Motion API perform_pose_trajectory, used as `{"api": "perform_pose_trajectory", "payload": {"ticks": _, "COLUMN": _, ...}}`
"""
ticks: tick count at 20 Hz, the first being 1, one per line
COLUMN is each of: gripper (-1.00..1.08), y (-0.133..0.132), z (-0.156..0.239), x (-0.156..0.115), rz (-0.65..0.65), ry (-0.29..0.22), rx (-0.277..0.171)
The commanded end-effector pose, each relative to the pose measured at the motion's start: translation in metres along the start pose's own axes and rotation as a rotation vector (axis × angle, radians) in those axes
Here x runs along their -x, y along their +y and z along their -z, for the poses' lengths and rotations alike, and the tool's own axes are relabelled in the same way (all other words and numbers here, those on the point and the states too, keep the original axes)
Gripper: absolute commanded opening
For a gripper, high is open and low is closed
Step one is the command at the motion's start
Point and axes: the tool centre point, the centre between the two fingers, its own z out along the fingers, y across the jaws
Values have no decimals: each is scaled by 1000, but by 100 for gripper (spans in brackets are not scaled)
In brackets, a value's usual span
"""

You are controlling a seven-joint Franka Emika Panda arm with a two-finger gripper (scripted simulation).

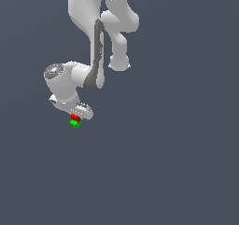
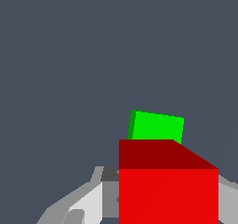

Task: Stack the red cube on top of the green cube.

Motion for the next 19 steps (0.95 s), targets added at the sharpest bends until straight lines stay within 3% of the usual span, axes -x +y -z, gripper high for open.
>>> {"api": "perform_pose_trajectory", "payload": {"ticks": 1, "gripper": -100, "y": 5, "z": -5, "x": -8, "rz": 1, "ry": 1, "rx": 0}}
{"api": "perform_pose_trajectory", "payload": {"ticks": 9, "gripper": -100, "y": 11, "z": -11, "x": -18, "rz": 1, "ry": 1, "rx": 0}}
{"api": "perform_pose_trajectory", "payload": {"ticks": 10, "gripper": 100, "y": 11, "z": -11, "x": -18, "rz": 1, "ry": 1, "rx": 0}}
{"api": "perform_pose_trajectory", "payload": {"ticks": 19, "gripper": 100, "y": 11, "z": -11, "x": -18, "rz": 1, "ry": 1, "rx": 0}}
